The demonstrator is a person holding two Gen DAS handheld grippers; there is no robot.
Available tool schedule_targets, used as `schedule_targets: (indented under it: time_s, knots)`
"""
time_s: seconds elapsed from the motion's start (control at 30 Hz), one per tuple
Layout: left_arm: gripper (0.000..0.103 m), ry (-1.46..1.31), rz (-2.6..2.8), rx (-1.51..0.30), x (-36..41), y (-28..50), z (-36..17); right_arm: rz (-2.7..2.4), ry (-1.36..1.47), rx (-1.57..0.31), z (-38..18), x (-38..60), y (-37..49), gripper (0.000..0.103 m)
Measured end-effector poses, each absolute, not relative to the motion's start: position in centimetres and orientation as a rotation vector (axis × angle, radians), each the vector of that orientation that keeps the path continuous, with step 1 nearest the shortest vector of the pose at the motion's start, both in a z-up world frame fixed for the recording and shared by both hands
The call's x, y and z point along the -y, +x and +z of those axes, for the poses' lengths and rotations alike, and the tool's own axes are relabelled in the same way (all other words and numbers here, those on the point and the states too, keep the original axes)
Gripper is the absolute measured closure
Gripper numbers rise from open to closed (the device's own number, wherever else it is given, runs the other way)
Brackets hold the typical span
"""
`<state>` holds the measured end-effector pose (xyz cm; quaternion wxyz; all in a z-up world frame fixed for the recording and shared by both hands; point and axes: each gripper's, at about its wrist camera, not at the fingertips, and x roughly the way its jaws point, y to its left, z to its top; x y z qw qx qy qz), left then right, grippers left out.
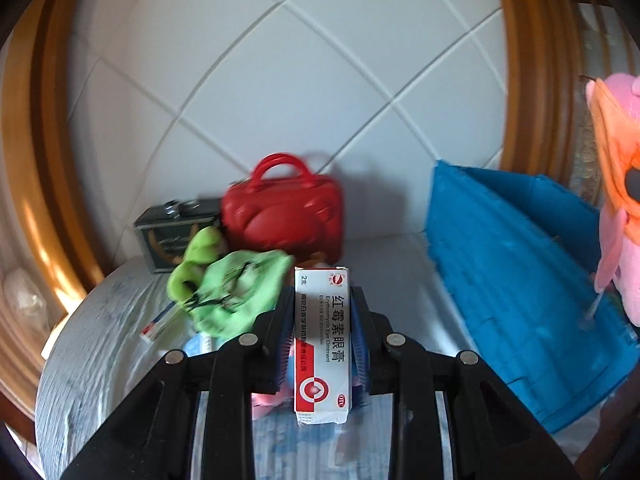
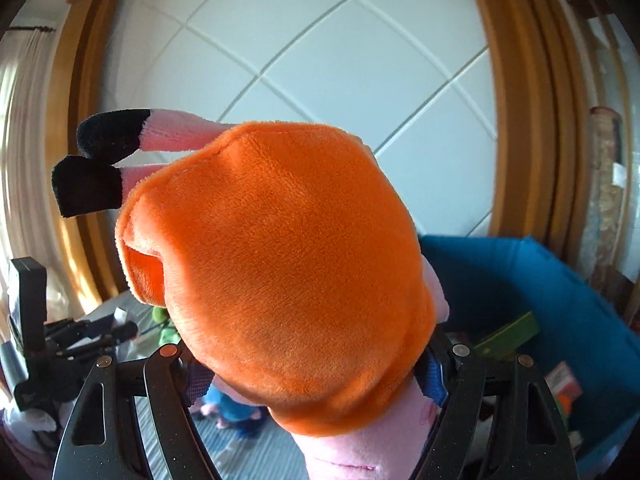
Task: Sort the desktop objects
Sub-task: 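Carry the ointment box and pig plush over the blue crate and release both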
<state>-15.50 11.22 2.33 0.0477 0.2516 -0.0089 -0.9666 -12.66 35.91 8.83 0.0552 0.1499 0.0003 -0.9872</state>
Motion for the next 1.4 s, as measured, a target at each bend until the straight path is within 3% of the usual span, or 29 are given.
schedule_targets:
  time_s: [0.43,0.67,0.93,1.03,1.1,1.2,1.4]
  knots:
    - [0.077,0.541,-3.215,0.147,-34.4,-17.0,9.4,-3.178,0.371,0.059,12.1,-54.1,-10.1,0.023]
    - [0.077,0.723,-3.233,0.216,-43.4,-20.1,7.6,-3.158,0.544,0.098,8.9,-60.7,-11.8,0.023]
    - [0.077,0.906,-3.134,0.269,-48.0,-24.2,4.6,-3.107,0.694,0.055,7.8,-62.6,-17.0,0.022]
    - [0.069,0.952,-3.114,0.251,-48.6,-25.2,4.2,-3.088,0.754,0.031,7.3,-63.0,-19.4,0.022]
    - [0.055,0.967,-3.111,0.234,-48.6,-25.7,4.0,-3.082,0.798,0.014,6.8,-62.8,-20.6,0.019]
    - [0.043,1.008,-3.113,0.212,-48.9,-26.1,3.8,-3.058,0.846,0.004,5.9,-62.7,-22.2,0.015]
    - [0.042,1.001,-3.111,0.181,-49.0,-26.4,4.1,-3.044,0.926,0.022,4.7,-62.9,-23.5,0.005]
